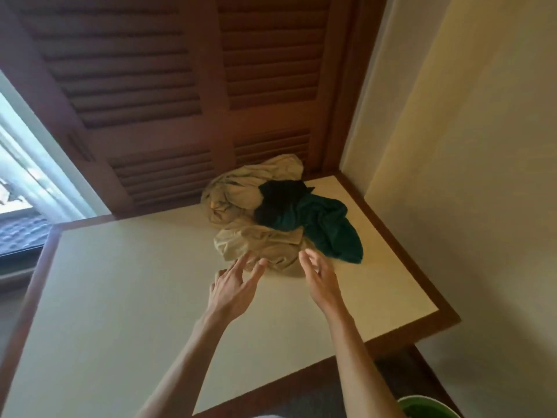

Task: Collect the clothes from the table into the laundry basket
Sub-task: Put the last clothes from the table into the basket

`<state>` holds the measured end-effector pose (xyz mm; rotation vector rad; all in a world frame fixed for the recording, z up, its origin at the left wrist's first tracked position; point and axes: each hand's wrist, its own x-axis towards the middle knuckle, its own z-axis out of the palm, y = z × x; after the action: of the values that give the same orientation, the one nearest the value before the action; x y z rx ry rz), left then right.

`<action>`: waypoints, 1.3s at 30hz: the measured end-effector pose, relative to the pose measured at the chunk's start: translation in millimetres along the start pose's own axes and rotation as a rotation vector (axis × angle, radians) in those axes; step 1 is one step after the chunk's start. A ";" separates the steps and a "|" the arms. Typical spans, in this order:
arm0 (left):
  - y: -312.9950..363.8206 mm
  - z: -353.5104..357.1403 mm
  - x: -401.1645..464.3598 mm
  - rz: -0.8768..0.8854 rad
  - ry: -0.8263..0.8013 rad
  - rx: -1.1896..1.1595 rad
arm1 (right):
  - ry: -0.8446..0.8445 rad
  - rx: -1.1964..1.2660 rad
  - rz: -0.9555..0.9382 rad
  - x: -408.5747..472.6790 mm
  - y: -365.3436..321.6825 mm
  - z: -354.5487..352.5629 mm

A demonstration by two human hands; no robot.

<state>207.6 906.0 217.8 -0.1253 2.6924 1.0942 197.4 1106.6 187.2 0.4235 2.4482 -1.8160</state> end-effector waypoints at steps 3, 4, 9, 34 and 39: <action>-11.9 -9.0 24.6 -0.027 -0.013 -0.016 | -0.008 -0.079 -0.003 38.8 -6.0 8.4; -15.4 -10.2 34.9 -0.031 -0.020 -0.031 | -0.004 -0.100 0.004 54.5 -7.6 9.1; -23.6 -3.0 93.0 -0.054 -0.051 -0.079 | 0.018 -0.194 0.067 142.6 -15.6 10.7; -106.7 32.3 169.6 -0.491 -0.071 0.307 | 0.089 -0.749 0.192 271.3 73.8 -21.7; -138.1 11.6 118.1 -0.623 -0.002 0.224 | -0.167 -0.915 0.185 216.7 71.0 -4.1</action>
<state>118.1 815.9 87.3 -0.8492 2.4688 0.5967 8.0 1168.6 76.3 0.3670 2.6548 -0.5088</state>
